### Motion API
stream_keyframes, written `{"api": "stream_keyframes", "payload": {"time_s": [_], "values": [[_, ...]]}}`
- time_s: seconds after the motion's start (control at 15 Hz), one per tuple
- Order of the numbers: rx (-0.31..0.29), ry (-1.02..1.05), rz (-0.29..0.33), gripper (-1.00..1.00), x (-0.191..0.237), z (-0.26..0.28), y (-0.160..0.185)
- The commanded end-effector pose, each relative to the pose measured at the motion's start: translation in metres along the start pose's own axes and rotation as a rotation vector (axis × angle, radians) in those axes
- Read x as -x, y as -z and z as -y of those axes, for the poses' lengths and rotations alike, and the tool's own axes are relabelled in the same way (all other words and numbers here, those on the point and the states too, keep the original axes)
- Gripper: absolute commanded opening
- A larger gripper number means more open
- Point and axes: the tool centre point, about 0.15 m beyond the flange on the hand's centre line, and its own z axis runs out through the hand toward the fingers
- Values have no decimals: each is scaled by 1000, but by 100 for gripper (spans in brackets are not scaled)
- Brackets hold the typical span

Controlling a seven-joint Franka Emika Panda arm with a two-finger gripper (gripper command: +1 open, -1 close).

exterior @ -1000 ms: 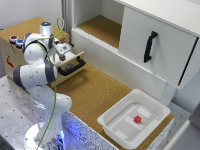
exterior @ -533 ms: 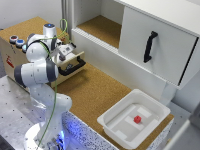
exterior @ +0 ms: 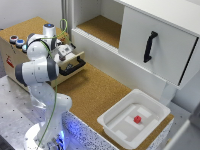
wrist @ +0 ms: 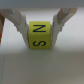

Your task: Rotate right the yellow block

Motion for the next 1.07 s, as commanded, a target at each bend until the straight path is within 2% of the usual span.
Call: {"api": "stream_keyframes", "payload": {"time_s": [0.0,0.07,0.2,0.4,0.47,0.6,0.67,0.93,1.0], "values": [[-31,-218,77,-100,-6,3,22],[-38,-279,94,-100,-4,5,19],[-59,-387,80,-100,-4,8,18],[-61,-582,40,-100,-8,13,28],[-48,-639,60,-100,-9,13,28],[-68,-750,47,-100,-7,12,24],[-50,-840,50,-100,-4,9,22],[-42,-1080,3,-100,12,1,25],[-57,-1120,7,-100,11,1,19]]}}
